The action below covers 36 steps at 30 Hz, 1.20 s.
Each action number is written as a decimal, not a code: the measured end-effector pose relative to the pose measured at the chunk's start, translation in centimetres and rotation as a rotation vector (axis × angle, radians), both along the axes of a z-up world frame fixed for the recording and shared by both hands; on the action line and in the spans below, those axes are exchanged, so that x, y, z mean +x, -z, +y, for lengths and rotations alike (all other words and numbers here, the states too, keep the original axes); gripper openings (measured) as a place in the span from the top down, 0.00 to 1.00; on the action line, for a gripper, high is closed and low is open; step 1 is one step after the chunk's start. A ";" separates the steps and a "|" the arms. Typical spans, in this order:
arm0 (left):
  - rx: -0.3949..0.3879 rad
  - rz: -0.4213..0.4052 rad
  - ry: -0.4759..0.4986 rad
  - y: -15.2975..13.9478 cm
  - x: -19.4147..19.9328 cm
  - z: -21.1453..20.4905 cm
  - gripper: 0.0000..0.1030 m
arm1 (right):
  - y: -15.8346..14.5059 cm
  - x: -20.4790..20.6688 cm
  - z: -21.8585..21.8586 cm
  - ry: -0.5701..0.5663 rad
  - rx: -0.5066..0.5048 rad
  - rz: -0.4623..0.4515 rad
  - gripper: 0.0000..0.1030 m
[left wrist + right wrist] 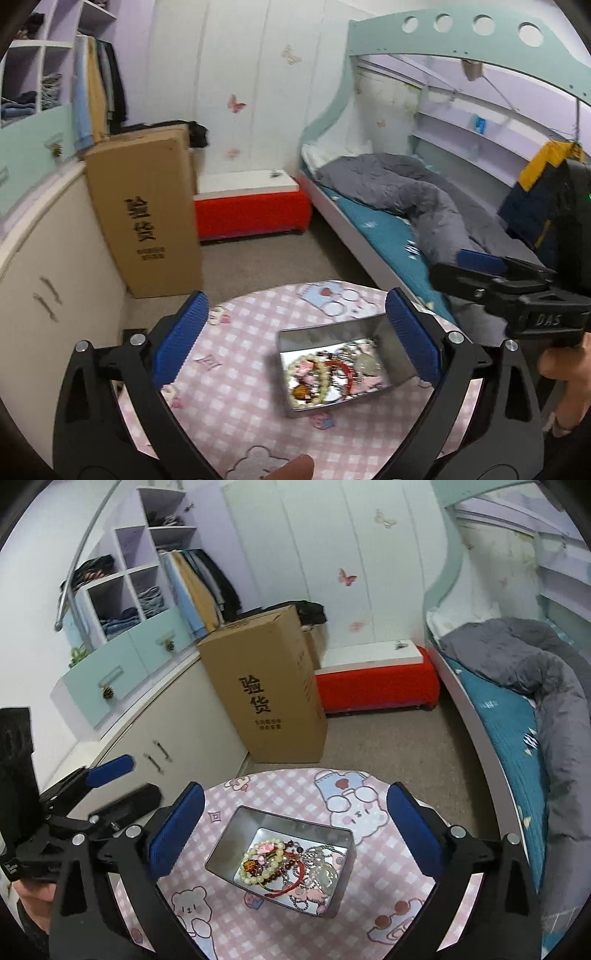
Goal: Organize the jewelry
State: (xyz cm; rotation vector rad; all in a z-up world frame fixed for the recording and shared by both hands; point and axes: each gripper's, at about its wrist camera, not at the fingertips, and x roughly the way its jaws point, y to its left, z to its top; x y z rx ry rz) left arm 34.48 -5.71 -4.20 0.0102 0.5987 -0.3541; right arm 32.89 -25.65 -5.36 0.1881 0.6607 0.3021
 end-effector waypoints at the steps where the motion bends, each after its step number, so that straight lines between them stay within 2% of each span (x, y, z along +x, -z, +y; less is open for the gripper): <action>1: 0.004 -0.003 -0.010 -0.2 -0.1 0.1 0.08 | -0.1 0.0 -0.1 0.008 -0.002 -0.004 0.08; 9: 0.017 -0.081 -0.056 -2.5 -3.0 1.3 0.08 | -2.1 -2.1 0.2 0.040 -0.011 -0.039 0.08; 14: 0.040 -0.144 -0.095 -4.6 -6.0 1.6 0.07 | -4.2 -4.8 1.0 0.049 -0.026 -0.089 0.08; 21: 0.016 -0.222 -0.173 -6.8 -11.4 2.5 0.06 | -6.6 -9.8 1.9 0.082 -0.089 -0.177 0.08; 24: 0.004 -0.247 -0.191 -7.5 -13.7 2.6 0.06 | -7.0 -11.9 2.3 0.097 -0.121 -0.198 0.08; 36: 0.041 -0.339 -0.231 -8.2 -20.7 2.7 0.06 | -6.4 -19.2 3.1 0.195 -0.169 -0.271 0.08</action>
